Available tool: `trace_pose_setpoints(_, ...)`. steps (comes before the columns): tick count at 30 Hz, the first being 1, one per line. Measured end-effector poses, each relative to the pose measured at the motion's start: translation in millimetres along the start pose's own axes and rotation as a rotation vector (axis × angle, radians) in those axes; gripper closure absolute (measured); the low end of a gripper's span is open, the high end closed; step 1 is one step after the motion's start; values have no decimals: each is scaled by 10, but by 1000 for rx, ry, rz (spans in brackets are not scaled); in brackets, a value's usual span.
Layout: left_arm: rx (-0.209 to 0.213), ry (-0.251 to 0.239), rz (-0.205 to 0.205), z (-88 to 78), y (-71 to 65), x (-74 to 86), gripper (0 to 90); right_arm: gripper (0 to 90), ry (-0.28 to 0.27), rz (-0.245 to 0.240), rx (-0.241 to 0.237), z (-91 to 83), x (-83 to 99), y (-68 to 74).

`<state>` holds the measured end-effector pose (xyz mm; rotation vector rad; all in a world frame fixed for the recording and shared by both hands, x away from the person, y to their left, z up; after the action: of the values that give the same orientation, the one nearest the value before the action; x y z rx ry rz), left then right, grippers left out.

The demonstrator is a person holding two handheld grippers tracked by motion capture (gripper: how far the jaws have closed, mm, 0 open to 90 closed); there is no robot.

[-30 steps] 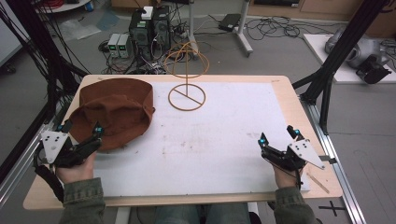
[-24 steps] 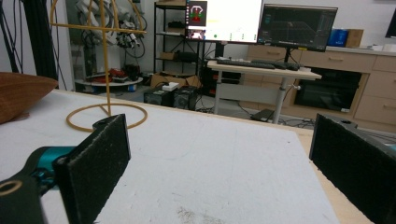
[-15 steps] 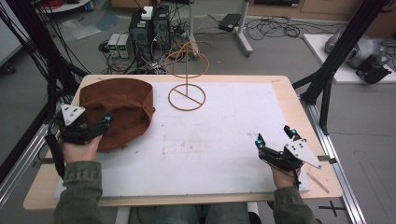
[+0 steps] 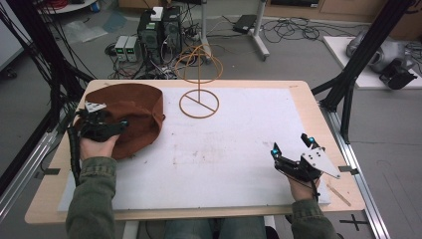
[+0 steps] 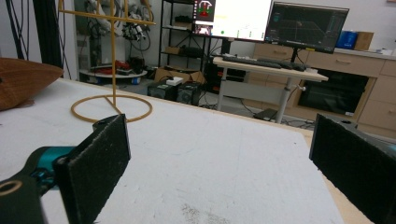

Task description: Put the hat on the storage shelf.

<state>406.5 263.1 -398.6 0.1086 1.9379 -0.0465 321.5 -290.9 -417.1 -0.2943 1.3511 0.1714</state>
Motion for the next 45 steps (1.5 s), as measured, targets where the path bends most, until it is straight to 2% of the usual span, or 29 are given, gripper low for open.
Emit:
trace_pose_setpoints(4,-9,69,3,144,-9,85,243,48,-1,-16,-28,10,6,23)
trace_pose_setpoints(6,-4,100,-35,214,5,136,262,49,-1,-25,-40,15,10,38)
trace_pose_setpoints(7,11,113,-72,265,13,176,278,49,0,-23,-43,15,10,46)
trace_pose_setpoints(9,16,118,-72,279,11,185,308,49,1,-33,-50,19,15,53)
trace_pose_setpoints(11,-5,127,-42,311,-16,207,411,49,0,-39,-61,25,21,70)
trace_pose_setpoints(12,-5,127,-42,311,-16,207,483,49,-4,-41,-64,26,20,75)
trace_pose_setpoints(13,-26,122,-33,310,-21,208,552,49,-6,-50,-68,31,22,73)
trace_pose_setpoints(15,-36,117,-32,304,-1,212,708,50,-4,-47,-75,34,28,85)
trace_pose_setpoints(18,-19,119,-49,299,44,219,843,50,0,-48,-79,35,36,96)
trace_pose_setpoints(20,-10,118,-44,303,48,227,856,50,2,-57,-89,42,44,103)
trace_pose_setpoints(21,-5,108,-22,302,35,225,861,49,5,-54,-92,40,47,112)
trace_pose_setpoints(25,4,96,1,289,5,217,867,49,3,-53,-94,39,47,121)
trace_pose_setpoints(27,-7,63,15,253,-8,196,870,49,3,-55,-96,40,50,117)
trace_pose_setpoints(28,-21,12,23,207,-20,178,870,49,9,-53,-98,38,55,119)
trace_pose_setpoints(29,-25,-9,29,182,-30,172,870,49,9,-51,-96,39,56,121)
trace_pose_setpoints(30,-25,-9,29,182,-30,172,870,49,9,-51,-96,39,56,121)
trace_pose_setpoints(34,-25,-95,32,74,-35,144,871,50,13,-76,-86,33,58,129)
trace_pose_setpoints(35,-40,-139,62,8,-46,108,871,49,8,-79,-89,30,51,133)
trace_pose_setpoints(36,-40,-139,62,8,-46,108,871,49,8,-79,-89,30,51,133)
trace_pose_setpoints(37,-42,-163,69,-27,-52,84,871,49,7,-76,-87,30,50,135)
trace_pose_setpoints(42,-69,-287,82,-220,-77,-57,870,49,13,-78,-88,31,58,135)
trace_pose_setpoints(45,-89,-371,65,-371,-70,-169,870,49,16,-77,-90,29,60,141)
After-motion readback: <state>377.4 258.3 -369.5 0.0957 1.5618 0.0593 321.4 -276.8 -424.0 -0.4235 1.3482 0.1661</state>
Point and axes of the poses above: each handheld gripper's, and its own axes: z roughly forward along the jaws, x roughly out of its underside, y roughly to its left, the point moved 4 cm from there along z, roughly forward along the jaws, and after that the axes turned 13 degrees about -y, right-handed, at the moved point
